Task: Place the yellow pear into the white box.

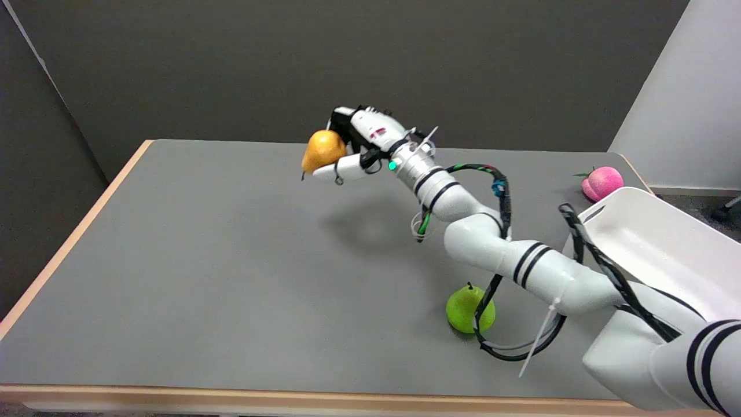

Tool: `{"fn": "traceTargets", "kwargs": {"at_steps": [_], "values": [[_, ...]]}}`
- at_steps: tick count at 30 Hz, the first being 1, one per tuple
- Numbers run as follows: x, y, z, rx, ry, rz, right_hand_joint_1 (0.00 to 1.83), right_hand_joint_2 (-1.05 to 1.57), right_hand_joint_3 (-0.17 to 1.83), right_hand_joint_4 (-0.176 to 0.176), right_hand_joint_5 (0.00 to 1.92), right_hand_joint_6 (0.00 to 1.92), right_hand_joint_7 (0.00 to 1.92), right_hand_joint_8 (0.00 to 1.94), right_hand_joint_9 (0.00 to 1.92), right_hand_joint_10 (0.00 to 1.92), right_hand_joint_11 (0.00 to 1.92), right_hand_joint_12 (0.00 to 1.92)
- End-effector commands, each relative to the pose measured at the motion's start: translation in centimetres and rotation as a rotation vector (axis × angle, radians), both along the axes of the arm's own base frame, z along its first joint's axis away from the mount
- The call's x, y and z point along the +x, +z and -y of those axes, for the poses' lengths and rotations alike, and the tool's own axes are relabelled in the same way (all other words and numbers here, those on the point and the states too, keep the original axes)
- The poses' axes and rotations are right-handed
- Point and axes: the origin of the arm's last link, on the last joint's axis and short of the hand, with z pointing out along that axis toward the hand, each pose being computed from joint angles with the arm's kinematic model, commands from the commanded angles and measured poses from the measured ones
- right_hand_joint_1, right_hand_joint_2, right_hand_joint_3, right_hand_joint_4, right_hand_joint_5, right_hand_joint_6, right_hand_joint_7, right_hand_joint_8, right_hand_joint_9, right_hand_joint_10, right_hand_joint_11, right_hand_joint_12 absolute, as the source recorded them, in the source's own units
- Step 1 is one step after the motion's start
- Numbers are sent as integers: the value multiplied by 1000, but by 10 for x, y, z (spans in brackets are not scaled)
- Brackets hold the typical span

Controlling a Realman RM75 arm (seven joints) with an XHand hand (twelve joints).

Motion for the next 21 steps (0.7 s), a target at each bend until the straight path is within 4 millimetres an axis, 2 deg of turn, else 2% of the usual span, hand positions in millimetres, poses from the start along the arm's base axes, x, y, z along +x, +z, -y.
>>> {"fn": "traceTargets", "kwargs": {"at_steps": [1,6,13,21], "values": [[73,114,-42,-275,261,-160,1155,1070,441,-78,613,1496,802,1551,840,1608,164,1921],[88,168,-72,-408,286,-201,1165,1054,457,-90,622,1482,819,1535,851,1604,212,1921],[111,243,-136,-627,344,-273,1175,1039,469,-106,633,1460,836,1522,874,1598,290,1921],[111,298,-195,-823,305,-373,1181,1027,488,-116,637,1455,843,1525,884,1617,368,1921]]}}
